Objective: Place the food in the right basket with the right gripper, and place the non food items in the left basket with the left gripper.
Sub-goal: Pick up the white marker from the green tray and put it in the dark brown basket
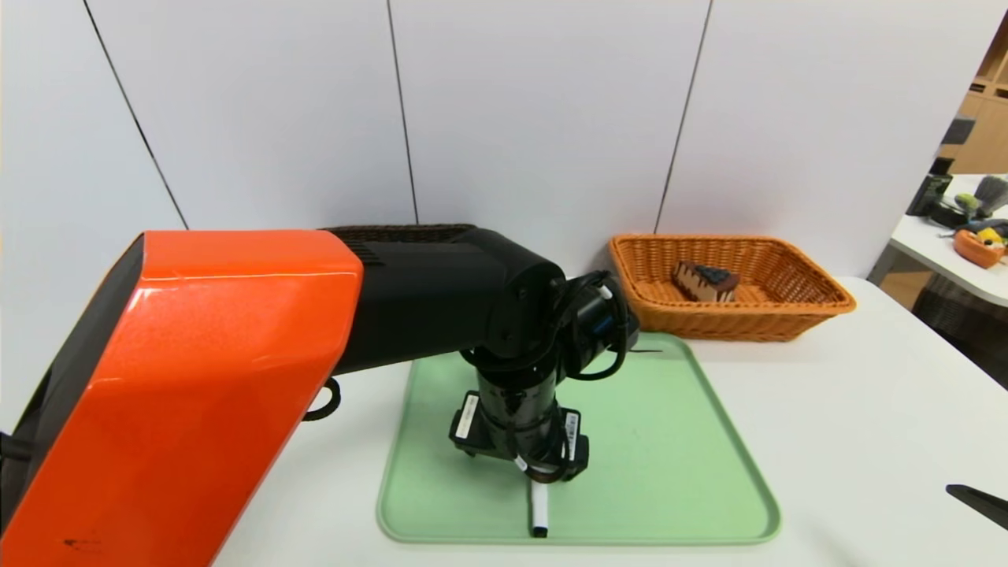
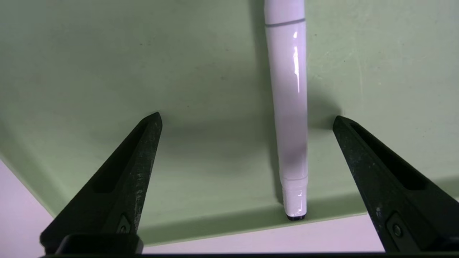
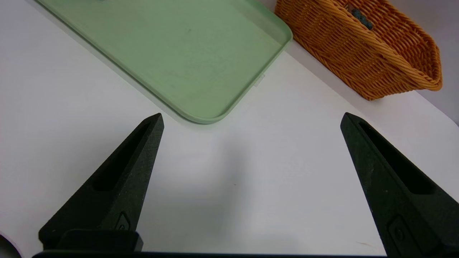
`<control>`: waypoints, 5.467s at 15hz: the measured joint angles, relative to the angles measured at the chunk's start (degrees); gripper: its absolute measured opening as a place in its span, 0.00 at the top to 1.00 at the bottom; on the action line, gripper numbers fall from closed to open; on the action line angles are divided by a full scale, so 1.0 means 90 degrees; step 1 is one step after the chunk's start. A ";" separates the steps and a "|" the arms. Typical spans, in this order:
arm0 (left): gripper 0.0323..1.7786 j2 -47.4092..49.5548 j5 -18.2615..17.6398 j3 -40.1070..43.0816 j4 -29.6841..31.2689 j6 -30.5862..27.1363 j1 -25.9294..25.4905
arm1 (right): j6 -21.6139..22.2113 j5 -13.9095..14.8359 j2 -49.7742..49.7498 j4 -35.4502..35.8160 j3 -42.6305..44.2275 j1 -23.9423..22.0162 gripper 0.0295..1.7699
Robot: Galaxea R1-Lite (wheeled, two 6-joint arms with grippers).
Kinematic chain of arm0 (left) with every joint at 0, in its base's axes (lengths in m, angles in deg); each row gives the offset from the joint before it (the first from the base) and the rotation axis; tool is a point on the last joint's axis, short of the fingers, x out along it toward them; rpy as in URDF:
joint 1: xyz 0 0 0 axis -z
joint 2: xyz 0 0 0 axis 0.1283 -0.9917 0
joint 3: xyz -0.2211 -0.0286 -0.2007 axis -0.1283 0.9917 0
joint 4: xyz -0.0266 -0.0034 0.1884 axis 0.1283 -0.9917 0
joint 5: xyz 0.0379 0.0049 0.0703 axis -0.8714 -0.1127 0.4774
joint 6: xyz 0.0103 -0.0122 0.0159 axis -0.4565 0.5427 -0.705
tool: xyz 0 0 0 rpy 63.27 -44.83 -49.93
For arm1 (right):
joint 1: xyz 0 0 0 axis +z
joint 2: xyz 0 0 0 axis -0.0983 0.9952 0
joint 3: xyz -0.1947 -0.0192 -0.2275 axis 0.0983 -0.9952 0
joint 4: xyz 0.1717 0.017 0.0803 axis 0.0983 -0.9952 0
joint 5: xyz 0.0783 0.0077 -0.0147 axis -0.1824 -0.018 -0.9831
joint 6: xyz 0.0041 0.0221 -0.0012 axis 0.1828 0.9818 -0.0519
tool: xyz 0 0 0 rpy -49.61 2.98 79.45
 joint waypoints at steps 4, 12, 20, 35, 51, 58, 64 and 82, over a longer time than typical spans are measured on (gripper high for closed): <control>0.05 -0.0022 -0.0027 -0.0027 0.0171 0.0062 -0.0007 | -0.0009 -0.0003 0.0000 0.0000 -0.0005 0.0000 0.04; 0.43 -0.0049 -0.0020 -0.0012 0.0134 0.0154 -0.0003 | -0.0019 -0.0015 -0.0064 -0.0003 -0.0005 0.0000 0.04; 0.93 0.0007 -0.0030 0.0015 0.0131 0.0191 0.0005 | -0.0019 -0.0011 -0.0122 -0.0003 -0.0027 -0.0003 0.04; 0.93 0.1755 0.0298 0.0012 0.0034 -0.0481 0.0503 | -0.0084 -0.0011 -0.0129 -0.0051 -0.0083 -0.0016 0.04; 0.93 0.3439 -0.1585 0.0226 0.0051 -0.8123 -0.1850 | -0.0206 -0.0018 -0.0088 -0.0061 -0.0129 -0.0077 0.04; 0.93 0.2922 -0.2068 0.0024 0.0110 -1.0546 -0.3312 | -0.0194 -0.0127 -0.0080 -0.0088 -0.0141 -0.0074 0.04; 0.93 0.2433 -0.2059 -0.0028 0.0619 -1.1091 -0.3856 | -0.0191 -0.0129 -0.0080 -0.0093 -0.0141 -0.0089 0.04; 0.93 0.1201 -0.1998 -0.0027 0.1872 -1.1211 -0.4380 | -0.0196 -0.0134 0.0012 -0.0137 -0.0141 -0.0107 0.04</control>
